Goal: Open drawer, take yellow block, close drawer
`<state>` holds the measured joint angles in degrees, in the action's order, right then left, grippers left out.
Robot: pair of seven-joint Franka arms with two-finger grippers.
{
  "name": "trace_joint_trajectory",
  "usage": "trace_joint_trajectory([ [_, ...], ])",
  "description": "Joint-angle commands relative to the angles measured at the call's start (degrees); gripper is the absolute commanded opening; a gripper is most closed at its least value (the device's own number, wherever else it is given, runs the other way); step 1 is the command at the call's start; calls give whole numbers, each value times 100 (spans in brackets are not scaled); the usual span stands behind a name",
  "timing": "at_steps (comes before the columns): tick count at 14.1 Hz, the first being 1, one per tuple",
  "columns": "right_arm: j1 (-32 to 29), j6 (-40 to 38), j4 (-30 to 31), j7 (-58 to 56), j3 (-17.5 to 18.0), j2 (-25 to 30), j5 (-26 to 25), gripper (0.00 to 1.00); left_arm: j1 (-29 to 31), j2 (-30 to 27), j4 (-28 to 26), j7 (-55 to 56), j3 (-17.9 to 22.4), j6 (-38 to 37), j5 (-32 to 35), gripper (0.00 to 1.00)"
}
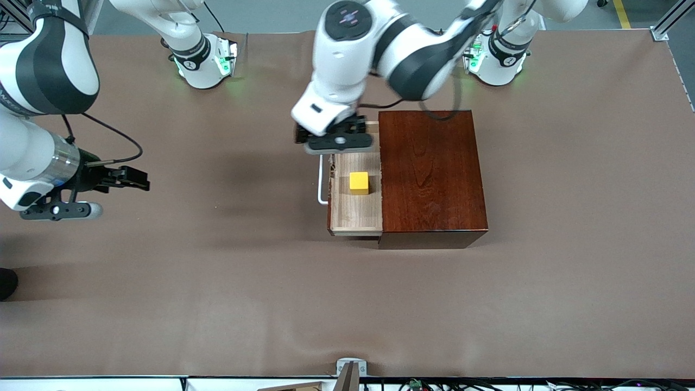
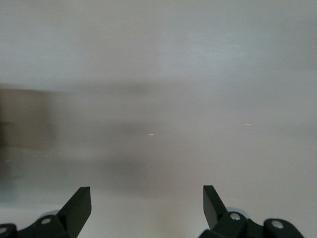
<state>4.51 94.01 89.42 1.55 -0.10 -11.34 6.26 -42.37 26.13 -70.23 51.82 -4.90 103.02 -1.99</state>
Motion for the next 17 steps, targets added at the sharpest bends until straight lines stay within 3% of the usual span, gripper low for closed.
trace_joint_trajectory([
  [1,138,-76,-161,12,2,-8,288,100,587,-616,-254,-1187,-11,-903,-56,100],
  [4,331,-85,-232,12,2,-8,349,100,1343,-1003,-437,-2235,-20,-1450,-47,100],
  [9,428,-32,-249,-32,2,-8,771,100,2459,-1821,-1404,-3450,-46,-1478,14,100],
  [14,683,-32,-425,-58,2,-26,771,100,3471,-1804,-1546,-4407,-55,-1478,14,100],
  [17,797,3,-425,-698,2,-26,780,100,3910,-1726,-1511,-5101,-28,-1408,23,100],
])
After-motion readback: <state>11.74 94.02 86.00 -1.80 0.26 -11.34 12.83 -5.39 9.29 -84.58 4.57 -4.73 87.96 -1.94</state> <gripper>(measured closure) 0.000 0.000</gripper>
